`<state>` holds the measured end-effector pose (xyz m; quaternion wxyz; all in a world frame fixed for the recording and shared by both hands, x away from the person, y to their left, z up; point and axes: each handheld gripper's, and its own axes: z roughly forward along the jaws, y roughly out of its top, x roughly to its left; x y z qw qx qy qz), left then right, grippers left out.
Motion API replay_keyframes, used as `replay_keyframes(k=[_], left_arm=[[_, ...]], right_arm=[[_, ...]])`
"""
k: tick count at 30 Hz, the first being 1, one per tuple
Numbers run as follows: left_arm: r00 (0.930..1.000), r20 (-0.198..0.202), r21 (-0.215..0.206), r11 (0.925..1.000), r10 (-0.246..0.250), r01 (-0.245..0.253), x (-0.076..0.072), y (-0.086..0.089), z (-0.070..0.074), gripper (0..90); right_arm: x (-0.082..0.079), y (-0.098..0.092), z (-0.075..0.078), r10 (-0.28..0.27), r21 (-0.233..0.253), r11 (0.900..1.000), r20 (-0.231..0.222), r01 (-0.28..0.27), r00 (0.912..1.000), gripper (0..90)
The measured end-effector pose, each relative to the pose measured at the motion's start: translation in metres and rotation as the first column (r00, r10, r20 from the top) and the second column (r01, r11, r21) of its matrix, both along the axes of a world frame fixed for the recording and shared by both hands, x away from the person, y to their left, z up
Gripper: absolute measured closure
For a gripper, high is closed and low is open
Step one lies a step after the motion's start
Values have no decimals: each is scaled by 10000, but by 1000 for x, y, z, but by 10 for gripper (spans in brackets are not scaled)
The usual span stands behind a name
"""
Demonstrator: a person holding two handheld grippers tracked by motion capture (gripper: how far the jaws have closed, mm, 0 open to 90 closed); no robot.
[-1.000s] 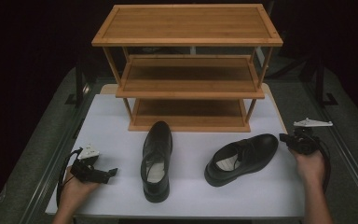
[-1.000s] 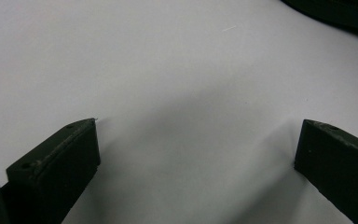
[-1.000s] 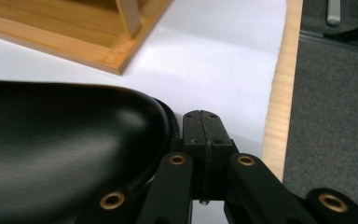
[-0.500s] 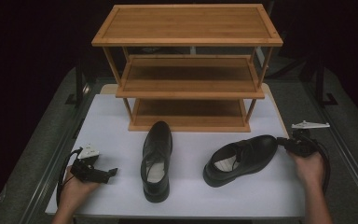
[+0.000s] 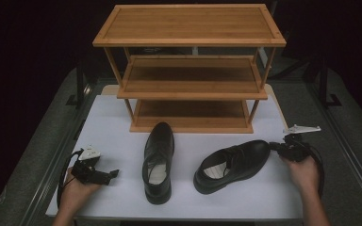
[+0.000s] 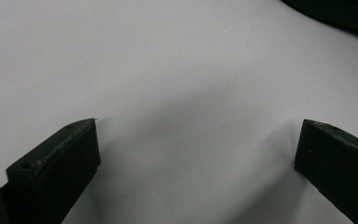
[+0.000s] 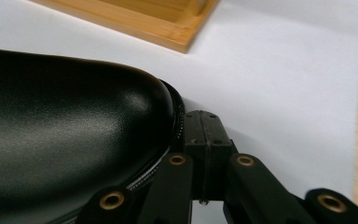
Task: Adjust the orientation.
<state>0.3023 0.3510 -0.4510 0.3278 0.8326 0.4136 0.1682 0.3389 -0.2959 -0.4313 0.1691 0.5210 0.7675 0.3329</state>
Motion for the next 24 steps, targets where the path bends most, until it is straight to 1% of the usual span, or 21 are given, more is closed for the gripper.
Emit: replay_keyframes(k=[6,12,15,16,19,20,24], left_arm=[[10000,2,4,10000,5,-5,0,0,0,0],[10000,-2,2,10000,5,-5,0,0,0,0],[10000,-2,1,10000,8,-8,0,0,0,0],[10000,-2,4,10000,7,-7,0,0,0,0],[10000,-1,1,10000,4,-4,0,0,0,0],[10000,-1,3,10000,4,-4,0,0,0,0],[10000,-1,1,10000,4,-4,0,0,0,0]], right_arm=[[-3,18,1,510,14,9987,-112,-509,9986,899],[-7,40,2,1131,-45,9936,-135,-1132,9935,899],[-7,47,2,1247,-144,9921,-78,-1248,9922,898],[-7,48,2,1240,-159,9921,-66,-1241,9923,898],[-9,45,2,1182,47,9930,-76,-1181,9930,898],[-10,44,3,1170,44,9931,-43,-1170,9931,898],[-22,39,7,1097,266,9936,186,-1102,9938,898]])
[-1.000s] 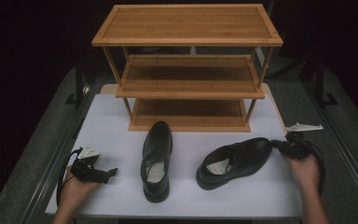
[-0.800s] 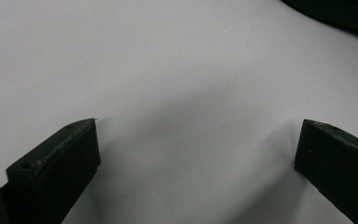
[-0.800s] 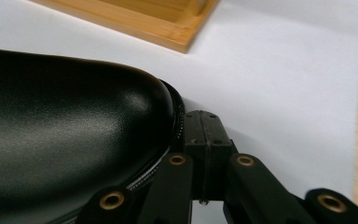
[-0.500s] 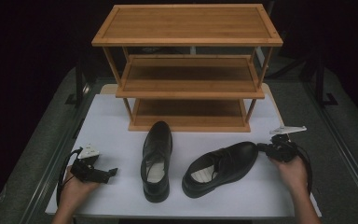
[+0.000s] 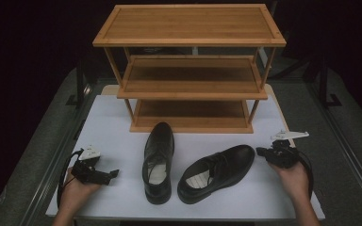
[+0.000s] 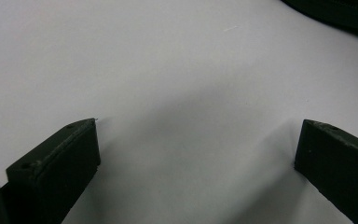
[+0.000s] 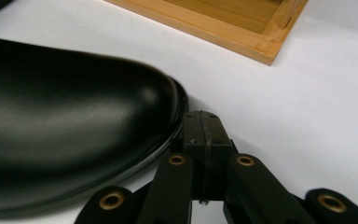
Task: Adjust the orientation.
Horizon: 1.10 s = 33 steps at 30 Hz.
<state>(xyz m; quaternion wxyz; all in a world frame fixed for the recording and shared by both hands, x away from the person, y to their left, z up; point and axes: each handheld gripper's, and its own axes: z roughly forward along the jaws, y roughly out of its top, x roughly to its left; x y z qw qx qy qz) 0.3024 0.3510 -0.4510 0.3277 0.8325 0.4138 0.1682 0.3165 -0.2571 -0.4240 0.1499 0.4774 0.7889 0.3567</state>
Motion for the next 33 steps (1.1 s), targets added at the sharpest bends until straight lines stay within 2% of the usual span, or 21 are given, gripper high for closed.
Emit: replay_keyframes(k=[4,9,15,19,27,33], left_arm=[[10000,5,1,10000,-1,1,0,0,0,0],[10000,3,-2,10000,-4,4,0,0,0,0],[10000,6,1,10000,-4,4,0,0,0,0],[10000,11,1,10000,-4,4,0,0,0,0],[10000,6,4,10000,-2,2,0,0,0,0],[10000,7,1,10000,-2,2,0,0,0,0]], right_arm=[[-18,-1,0,39,225,9997,8,-39,10000,898],[-41,6,-4,339,337,9989,-7,-338,9994,898],[-58,19,-11,791,607,9951,-113,-783,9968,898],[-56,28,-15,1189,600,9913,-277,-1171,9925,898],[-52,31,-16,1253,725,9898,-299,-1229,9917,898],[-41,41,-15,1420,809,9869,-279,-1393,9895,898]])
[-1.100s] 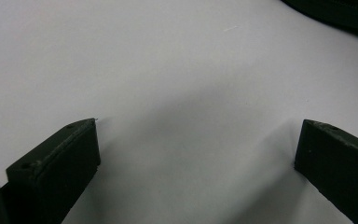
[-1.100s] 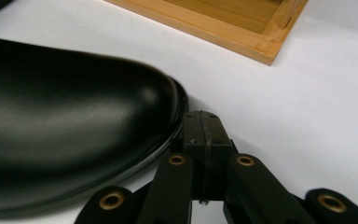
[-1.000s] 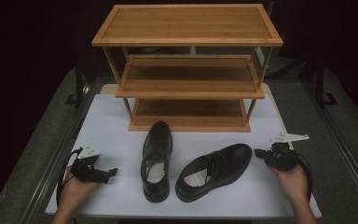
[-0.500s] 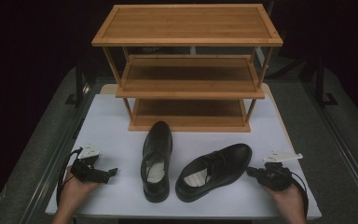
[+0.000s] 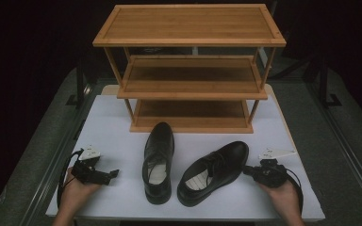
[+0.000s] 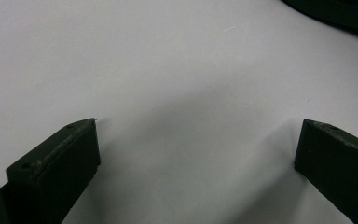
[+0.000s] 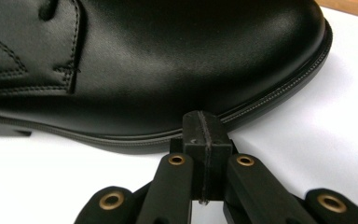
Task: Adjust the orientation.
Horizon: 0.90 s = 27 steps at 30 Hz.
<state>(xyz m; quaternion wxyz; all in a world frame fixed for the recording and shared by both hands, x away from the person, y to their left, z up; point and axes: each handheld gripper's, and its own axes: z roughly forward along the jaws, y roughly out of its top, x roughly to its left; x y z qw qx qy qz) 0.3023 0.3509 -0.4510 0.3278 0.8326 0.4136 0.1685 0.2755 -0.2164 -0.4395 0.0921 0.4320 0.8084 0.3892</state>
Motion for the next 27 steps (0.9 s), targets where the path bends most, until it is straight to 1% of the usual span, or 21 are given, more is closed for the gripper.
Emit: replay_keyframes(k=[11,12,16,20,27], left_arm=[[10000,3,3,10000,-1,1,0,0,0,0],[10000,1,3,10000,-1,1,0,0,0,0],[10000,2,2,10000,-1,1,0,0,0,0],[10000,5,3,10000,-2,2,0,0,0,0],[10000,2,0,10000,-1,1,0,0,0,0]], right_arm=[[18,18,2,230,-63,9997,-59,-231,9997,898],[20,20,2,268,-68,9996,-20,-268,9996,898],[29,27,3,337,-88,9994,-97,-338,9994,898],[38,36,4,423,-137,9990,-30,-423,9991,898],[54,51,4,597,-4,9982,4,-597,9982,898]])
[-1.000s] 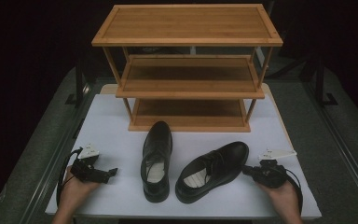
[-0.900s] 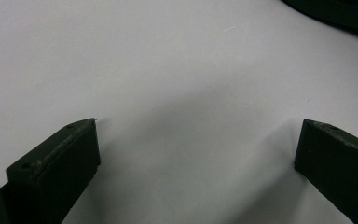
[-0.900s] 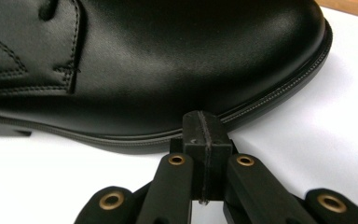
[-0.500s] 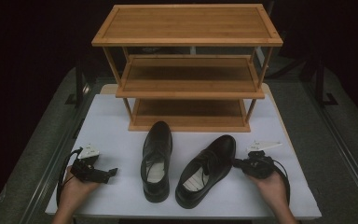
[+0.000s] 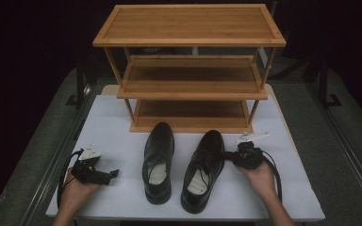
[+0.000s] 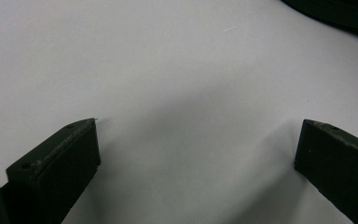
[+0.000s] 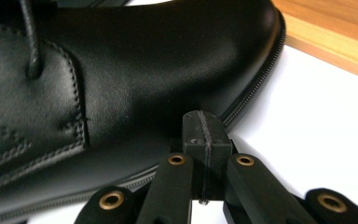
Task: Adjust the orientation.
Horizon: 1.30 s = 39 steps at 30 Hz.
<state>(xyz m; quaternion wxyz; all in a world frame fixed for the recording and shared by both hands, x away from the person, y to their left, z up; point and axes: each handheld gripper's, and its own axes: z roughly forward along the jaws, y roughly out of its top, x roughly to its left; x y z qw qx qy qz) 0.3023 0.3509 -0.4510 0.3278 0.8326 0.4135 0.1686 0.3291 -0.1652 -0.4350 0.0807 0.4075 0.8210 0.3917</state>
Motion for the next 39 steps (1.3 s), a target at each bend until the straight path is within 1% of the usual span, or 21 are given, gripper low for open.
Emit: replay_keyframes(k=[3,5,9,13,14,15,16,17,19,21,22,24,27,32,35,39], left_arm=[[10000,0,0,10000,-1,1,0,0,0,0],[10000,-1,-1,10000,0,0,0,0,0,0],[10000,2,-4,10000,0,0,0,0,0,0],[10000,1,-6,10000,2,-2,0,0,0,0],[10000,0,-5,10000,-1,1,0,0,0,0],[10000,0,-5,10000,-1,1,0,0,0,0],[10000,1,-5,10000,0,0,0,0,0,0],[10000,2,-3,10000,0,0,0,0,0,0],[10000,2,-3,10000,0,0,0,0,0,0],[10000,1,-1,10000,0,0,0,0,0,0],[10000,1,0,10000,-2,2,0,0,0,0],[10000,6,-4,10000,1,-1,0,0,0,0],[10000,-6,-15,10000,14,-14,0,0,0,0],[10000,13,-28,10000,21,-21,0,0,0,0],[10000,14,-28,10000,21,-21,0,0,0,0],[10000,18,-31,10000,23,-23,0,0,0,0]], right_arm=[[7,8,0,75,27,10000,63,-75,10000,898],[11,12,0,112,70,9999,19,-112,9999,898],[19,22,0,196,-42,9998,58,-196,9998,898],[21,25,0,265,-40,9996,119,-265,9996,898],[20,24,2,307,122,9995,83,-308,9995,897],[18,23,3,316,185,9993,93,-318,9995,885],[15,22,6,315,205,9993,183,-319,9993,850],[12,22,9,330,205,9992,265,-335,9991,833],[6,21,15,470,411,9980,352,-484,9983,790],[0,20,20,485,556,9972,415,-507,9980,758],[-4,19,24,520,654,9963,517,-554,9973,734],[-9,18,30,543,780,9953,521,-582,9972,707],[-19,16,40,743,1077,9910,515,-795,9959,667],[-35,23,53,1225,1421,9810,740,-1321,9897,622],[-39,29,60,1457,1554,9753,829,-1573,9858,594],[-42,37,64,1626,1535,9726,886,-1748,9827,574]])
